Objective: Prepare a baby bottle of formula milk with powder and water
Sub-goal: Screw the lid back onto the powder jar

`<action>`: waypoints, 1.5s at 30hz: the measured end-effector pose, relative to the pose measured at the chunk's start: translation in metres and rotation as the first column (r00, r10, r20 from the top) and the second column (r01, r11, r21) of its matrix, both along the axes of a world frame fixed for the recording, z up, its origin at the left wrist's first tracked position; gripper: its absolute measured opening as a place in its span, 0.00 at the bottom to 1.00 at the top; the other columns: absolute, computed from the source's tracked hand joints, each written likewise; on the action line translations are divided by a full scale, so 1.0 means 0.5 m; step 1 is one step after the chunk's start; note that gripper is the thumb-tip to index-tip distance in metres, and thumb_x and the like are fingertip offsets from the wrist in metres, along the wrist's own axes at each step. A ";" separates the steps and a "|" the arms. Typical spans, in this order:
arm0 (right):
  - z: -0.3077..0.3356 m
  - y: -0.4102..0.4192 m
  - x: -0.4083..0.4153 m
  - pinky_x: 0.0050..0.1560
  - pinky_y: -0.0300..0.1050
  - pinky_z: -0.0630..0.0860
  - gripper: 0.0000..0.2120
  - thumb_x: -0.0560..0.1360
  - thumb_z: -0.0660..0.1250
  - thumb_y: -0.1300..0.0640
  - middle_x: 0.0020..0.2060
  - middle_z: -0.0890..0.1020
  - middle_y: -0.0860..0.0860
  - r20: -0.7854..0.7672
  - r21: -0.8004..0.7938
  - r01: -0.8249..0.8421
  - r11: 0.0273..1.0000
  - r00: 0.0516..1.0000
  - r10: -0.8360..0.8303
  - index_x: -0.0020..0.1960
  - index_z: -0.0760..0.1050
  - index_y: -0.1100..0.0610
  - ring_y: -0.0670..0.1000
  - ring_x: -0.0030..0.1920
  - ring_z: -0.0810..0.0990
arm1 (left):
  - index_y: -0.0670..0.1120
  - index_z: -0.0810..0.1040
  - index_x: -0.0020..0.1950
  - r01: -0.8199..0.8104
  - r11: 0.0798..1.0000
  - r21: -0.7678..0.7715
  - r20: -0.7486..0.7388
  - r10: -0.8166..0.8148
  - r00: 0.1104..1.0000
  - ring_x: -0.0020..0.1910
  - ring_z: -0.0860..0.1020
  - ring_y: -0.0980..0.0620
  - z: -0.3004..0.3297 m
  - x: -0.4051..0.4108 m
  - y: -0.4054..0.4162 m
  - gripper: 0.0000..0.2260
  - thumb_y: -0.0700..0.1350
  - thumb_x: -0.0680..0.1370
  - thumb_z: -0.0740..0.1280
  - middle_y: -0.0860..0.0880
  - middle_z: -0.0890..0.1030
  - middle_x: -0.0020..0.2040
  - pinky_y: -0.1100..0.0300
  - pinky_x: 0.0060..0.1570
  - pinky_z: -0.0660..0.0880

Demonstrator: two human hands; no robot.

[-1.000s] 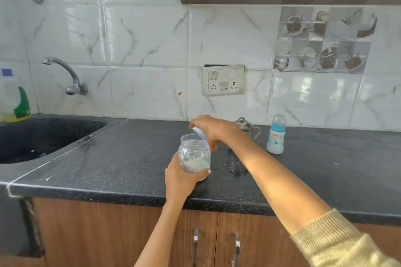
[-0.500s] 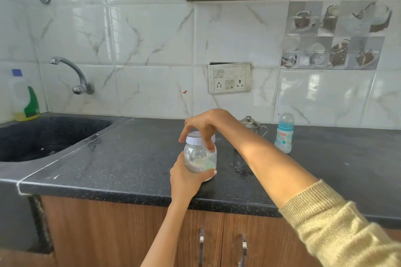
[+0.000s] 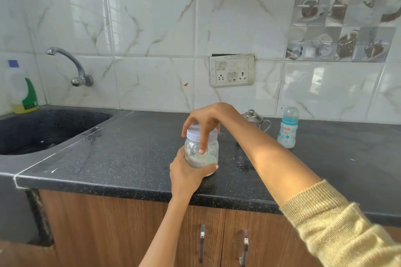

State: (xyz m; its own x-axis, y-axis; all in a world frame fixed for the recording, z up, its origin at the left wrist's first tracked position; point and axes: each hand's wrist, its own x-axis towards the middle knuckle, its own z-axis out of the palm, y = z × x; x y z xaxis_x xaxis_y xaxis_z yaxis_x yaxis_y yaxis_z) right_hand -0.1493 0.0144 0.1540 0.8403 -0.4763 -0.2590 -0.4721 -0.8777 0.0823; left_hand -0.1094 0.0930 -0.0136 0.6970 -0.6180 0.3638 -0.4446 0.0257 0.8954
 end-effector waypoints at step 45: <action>-0.097 -0.015 -0.087 0.33 0.42 0.69 0.35 0.57 0.69 0.26 0.29 0.76 0.50 0.604 0.225 0.241 0.944 0.726 -0.329 0.35 0.72 0.60 0.50 0.29 0.74 | 0.49 0.71 0.61 0.000 1.000 -0.009 0.022 0.000 1.000 0.50 0.76 0.55 -0.002 0.000 -0.002 0.35 0.54 0.58 0.80 0.54 0.78 0.52 0.68 0.41 0.70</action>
State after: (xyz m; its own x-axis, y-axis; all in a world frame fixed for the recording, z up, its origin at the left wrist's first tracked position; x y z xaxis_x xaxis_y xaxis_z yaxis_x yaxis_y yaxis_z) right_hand -0.1926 0.0071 0.1057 0.6618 -0.7217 0.2028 -0.6073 -0.6748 -0.4195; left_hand -0.1094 0.0922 -0.0145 0.6889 -0.6144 0.3846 -0.4642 0.0335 0.8851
